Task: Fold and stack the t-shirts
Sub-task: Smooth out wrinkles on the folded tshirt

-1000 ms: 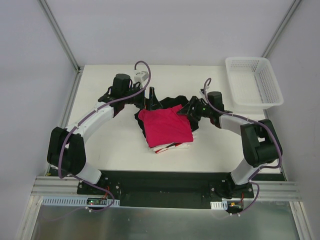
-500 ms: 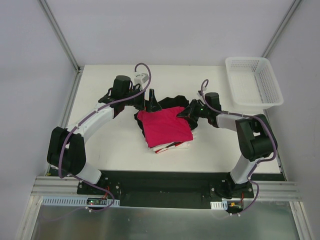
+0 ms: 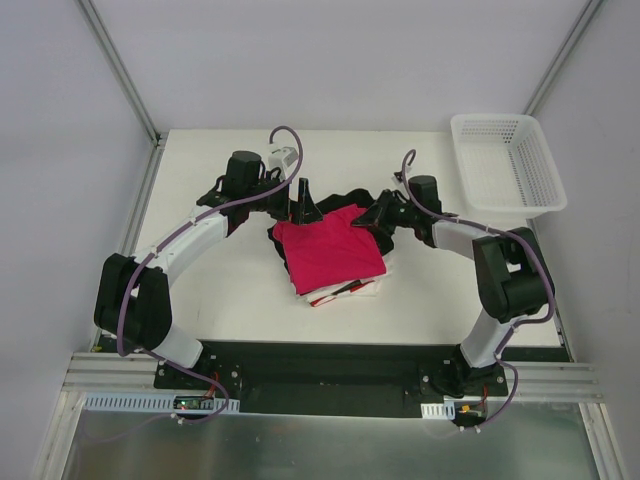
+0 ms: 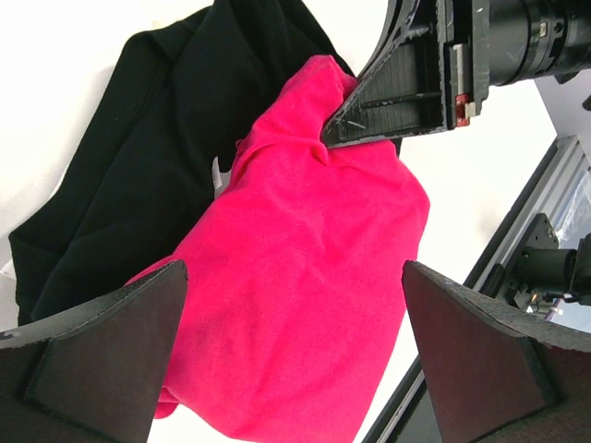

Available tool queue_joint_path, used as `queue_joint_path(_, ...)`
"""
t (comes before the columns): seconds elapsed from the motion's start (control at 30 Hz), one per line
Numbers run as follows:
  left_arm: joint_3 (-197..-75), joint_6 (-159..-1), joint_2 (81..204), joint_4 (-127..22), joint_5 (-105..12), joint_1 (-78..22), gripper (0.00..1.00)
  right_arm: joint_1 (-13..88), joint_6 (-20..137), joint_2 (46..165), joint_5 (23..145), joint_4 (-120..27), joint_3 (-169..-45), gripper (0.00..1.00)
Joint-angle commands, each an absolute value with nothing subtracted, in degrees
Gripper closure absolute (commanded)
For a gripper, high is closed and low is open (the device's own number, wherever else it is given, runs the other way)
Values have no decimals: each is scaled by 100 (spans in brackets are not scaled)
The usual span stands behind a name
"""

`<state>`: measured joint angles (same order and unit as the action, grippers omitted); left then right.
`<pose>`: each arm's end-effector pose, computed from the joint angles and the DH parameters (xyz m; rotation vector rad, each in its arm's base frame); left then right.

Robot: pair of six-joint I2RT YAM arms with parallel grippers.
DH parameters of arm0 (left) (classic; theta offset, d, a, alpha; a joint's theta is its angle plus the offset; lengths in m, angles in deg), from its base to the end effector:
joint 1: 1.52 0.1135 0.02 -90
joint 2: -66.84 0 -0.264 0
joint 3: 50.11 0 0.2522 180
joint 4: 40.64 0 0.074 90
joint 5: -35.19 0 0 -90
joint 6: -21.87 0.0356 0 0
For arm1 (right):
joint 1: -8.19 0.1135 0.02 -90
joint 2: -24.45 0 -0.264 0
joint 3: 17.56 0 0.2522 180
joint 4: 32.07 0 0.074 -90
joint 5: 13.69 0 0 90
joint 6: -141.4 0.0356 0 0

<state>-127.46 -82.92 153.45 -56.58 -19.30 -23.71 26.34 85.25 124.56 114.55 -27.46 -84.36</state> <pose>0.3130 -0.1500 0.2926 0.5432 2.0011 -1.0260 0.3414 0.1351 0.1859 -0.1437 2.1877 1.2271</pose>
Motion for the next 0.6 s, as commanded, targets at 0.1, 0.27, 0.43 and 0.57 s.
queue_joint_path(0.1,-12698,-8132,15201,-5563,-1965,-2437,1,2699,8348,12481,11560,-2843,-9302,93)
queue_joint_path(0.27,-12680,-8088,15166,-5581,-2062,-2437,1,2699,8330,12613,11621,-2869,-9426,89)
queue_joint_path(0.43,-12680,-8079,15175,-5616,-2044,-2437,1,2699,8278,12763,11709,-2852,-9391,75)
queue_joint_path(0.57,-12654,-8070,15148,-5625,-2079,-2437,1,2673,8243,12824,11709,-2834,-9285,64)
